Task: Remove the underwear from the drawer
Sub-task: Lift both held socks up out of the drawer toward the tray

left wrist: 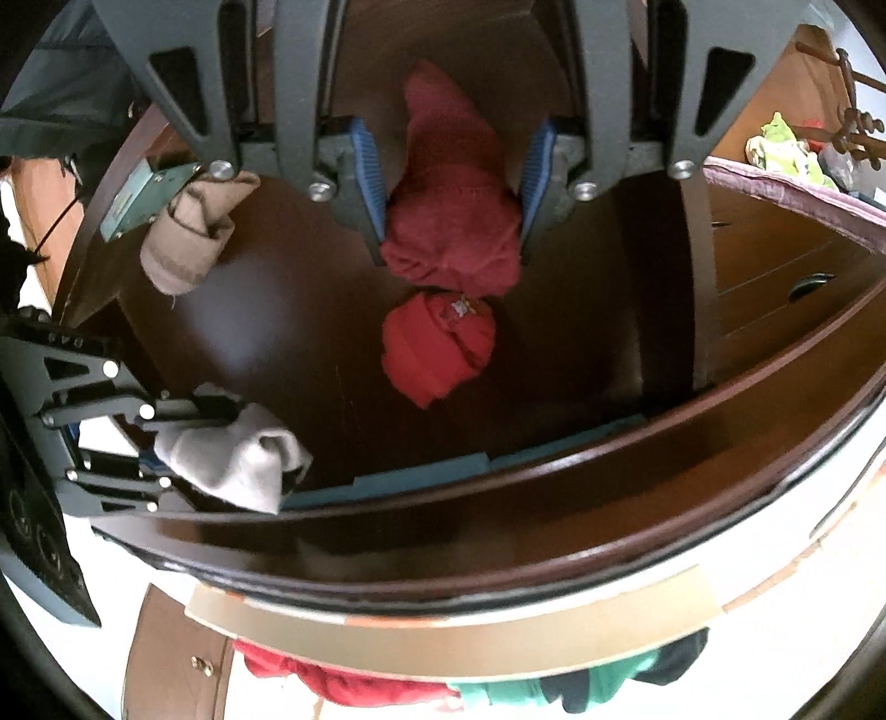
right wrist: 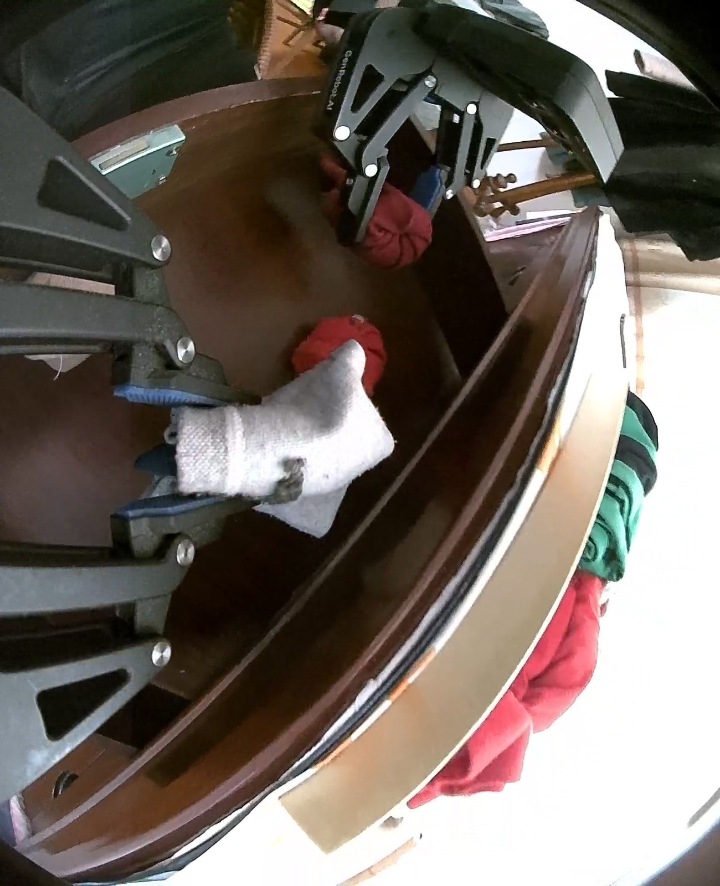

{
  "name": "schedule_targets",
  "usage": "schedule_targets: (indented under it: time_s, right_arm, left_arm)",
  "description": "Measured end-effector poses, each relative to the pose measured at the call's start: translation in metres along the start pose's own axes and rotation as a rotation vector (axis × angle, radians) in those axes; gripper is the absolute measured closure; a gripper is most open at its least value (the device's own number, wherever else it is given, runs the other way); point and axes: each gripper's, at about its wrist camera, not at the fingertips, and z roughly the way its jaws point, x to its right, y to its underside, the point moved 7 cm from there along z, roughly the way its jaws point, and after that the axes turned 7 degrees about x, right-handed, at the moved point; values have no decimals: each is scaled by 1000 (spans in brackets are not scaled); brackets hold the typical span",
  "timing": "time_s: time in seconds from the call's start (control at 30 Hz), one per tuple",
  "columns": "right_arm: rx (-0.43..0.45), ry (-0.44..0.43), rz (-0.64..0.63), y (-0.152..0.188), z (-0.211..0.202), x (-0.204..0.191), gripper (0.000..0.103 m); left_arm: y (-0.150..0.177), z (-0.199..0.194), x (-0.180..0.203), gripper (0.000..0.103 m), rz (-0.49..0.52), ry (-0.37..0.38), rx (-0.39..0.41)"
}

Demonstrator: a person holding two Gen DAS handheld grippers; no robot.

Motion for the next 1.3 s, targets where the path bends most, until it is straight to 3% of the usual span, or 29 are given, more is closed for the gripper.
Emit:
schedule_targets:
  time_s: [0.77, 1.3]
  right_arm:
    - [112, 47, 125, 26, -57, 26, 75]
    - [247, 118, 191, 23, -120, 37, 75]
  left_arm:
    - [-26, -45, 10, 61, -15, -93, 156]
    - [-48, -73, 25, 61, 6, -131, 271]
